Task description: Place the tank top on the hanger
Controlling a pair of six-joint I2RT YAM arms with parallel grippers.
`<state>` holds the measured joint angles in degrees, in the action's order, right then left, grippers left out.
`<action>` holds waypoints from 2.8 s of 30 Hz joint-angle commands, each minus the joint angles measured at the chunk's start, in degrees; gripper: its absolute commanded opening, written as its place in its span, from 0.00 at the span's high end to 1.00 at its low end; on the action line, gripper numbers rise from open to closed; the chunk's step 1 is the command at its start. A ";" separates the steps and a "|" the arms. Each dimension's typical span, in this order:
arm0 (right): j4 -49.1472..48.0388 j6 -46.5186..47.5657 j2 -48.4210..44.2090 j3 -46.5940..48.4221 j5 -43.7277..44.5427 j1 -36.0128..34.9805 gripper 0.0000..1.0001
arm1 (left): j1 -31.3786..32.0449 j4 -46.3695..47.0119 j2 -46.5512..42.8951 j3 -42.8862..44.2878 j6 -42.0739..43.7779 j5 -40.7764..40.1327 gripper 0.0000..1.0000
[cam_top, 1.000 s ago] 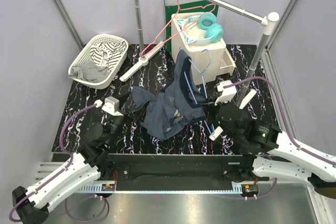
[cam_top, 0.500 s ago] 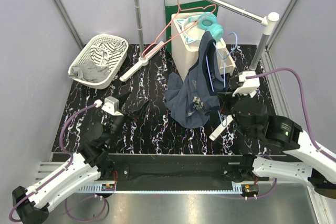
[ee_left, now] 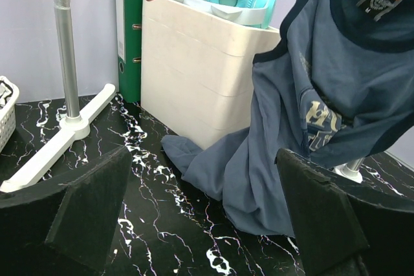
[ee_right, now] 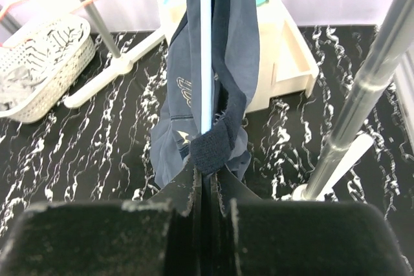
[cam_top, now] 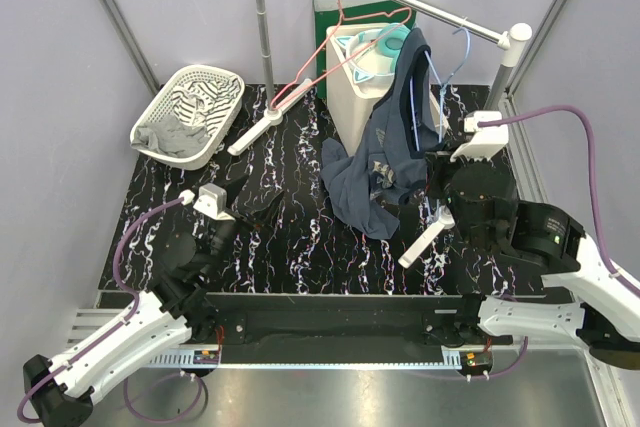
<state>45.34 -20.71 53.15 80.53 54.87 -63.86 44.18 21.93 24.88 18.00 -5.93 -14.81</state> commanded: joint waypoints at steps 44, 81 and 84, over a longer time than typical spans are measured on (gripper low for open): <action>-0.61 -4.95 5.30 1.82 -14.71 22.11 0.65 | 0.64 2.68 -1.07 1.25 -0.57 0.39 0.01; -16.95 14.56 5.99 7.54 -48.43 21.41 0.00 | 0.73 -2.60 0.69 2.92 -1.18 -19.47 0.01; -20.20 14.99 9.34 6.66 -46.72 16.76 0.00 | 0.73 -3.21 0.69 3.18 -1.10 -20.61 0.01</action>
<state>29.52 -8.16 58.30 87.15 12.58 -42.98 44.66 17.93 25.93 18.48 -6.57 -31.46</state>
